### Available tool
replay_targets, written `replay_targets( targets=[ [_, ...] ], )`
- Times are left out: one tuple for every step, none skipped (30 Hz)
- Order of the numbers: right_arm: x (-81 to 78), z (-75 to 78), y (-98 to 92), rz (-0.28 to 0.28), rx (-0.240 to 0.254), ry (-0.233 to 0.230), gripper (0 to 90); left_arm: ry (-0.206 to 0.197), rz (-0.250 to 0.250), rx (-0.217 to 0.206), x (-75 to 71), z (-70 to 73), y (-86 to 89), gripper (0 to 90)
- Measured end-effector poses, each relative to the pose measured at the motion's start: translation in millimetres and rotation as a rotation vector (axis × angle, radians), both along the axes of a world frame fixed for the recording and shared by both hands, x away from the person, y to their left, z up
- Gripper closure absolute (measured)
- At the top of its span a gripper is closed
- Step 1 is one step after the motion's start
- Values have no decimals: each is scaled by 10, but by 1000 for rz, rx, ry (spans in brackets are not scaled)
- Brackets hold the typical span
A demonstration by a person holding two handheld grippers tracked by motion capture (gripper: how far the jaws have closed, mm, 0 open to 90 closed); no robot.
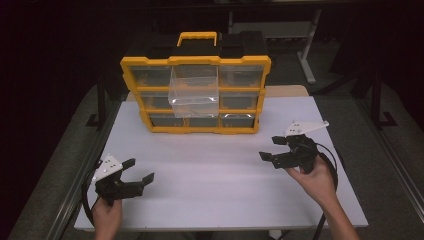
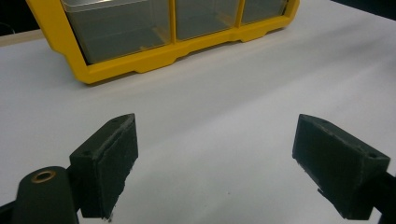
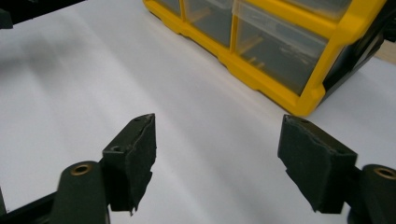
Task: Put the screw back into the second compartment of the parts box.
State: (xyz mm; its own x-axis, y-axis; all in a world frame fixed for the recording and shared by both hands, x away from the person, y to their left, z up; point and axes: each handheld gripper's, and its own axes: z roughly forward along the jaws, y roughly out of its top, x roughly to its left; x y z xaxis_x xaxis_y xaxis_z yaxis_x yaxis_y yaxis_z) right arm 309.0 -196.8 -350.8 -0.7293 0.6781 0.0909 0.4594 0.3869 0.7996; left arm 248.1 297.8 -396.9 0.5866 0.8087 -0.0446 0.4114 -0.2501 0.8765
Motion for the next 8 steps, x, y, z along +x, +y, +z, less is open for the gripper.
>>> replay_targets(
  targets=[
    [-14, -31, -9, -3, 0, 0, 262, 0, -1, 1, 0, -1, 0, 139],
    [-23, -47, -15, -5, -1, 0, 262, 0, -1, 1, 0, -1, -1, 139],
    [-38, -72, -20, -8, 4, 3, 260, 0, -2, 3, 0, -2, -1, 139],
    [-46, -85, -24, -10, 4, 4, 257, 1, 4, -11, -1, -7, -11, 139],
    [-57, -103, -28, -13, 5, 6, 253, 0, 3, -15, 0, -7, -13, 139],
    [-63, -113, -31, -13, 5, 4, 251, 0, -3, 6, 2, 0, 1, 139],
    [-79, -128, -33, -17, 9, 8, 249, -1, -2, 2, 1, 2, 0, 139],
    [-84, -137, -37, -13, 8, 4, 247, -1, -1, 0, 2, 2, -1, 139]
  ],
)
